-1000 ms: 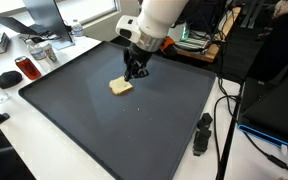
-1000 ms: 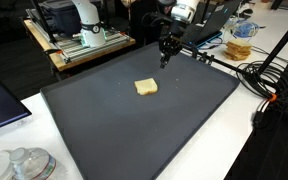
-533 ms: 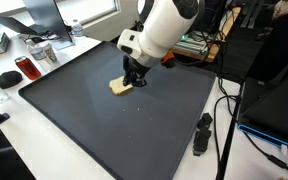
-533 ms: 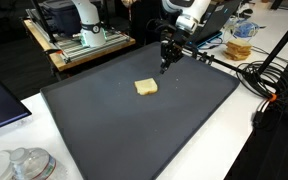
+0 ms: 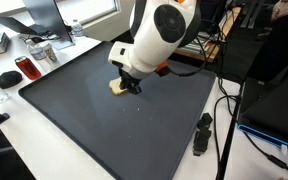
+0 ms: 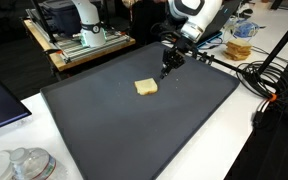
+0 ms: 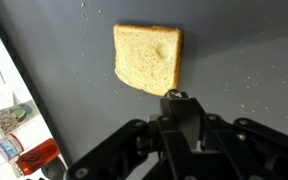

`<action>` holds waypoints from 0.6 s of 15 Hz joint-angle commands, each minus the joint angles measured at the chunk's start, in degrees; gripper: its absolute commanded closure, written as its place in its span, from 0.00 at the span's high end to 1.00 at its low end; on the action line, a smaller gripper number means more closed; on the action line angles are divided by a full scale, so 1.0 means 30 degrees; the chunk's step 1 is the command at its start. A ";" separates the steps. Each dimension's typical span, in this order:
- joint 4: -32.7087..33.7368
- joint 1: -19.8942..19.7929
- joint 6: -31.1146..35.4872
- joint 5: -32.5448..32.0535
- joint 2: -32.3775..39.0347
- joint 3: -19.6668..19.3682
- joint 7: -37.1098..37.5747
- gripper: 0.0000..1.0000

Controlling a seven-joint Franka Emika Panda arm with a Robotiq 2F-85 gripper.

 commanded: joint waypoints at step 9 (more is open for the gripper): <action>0.4130 -0.3651 -0.1591 0.7392 0.2015 0.0253 -0.9167 0.05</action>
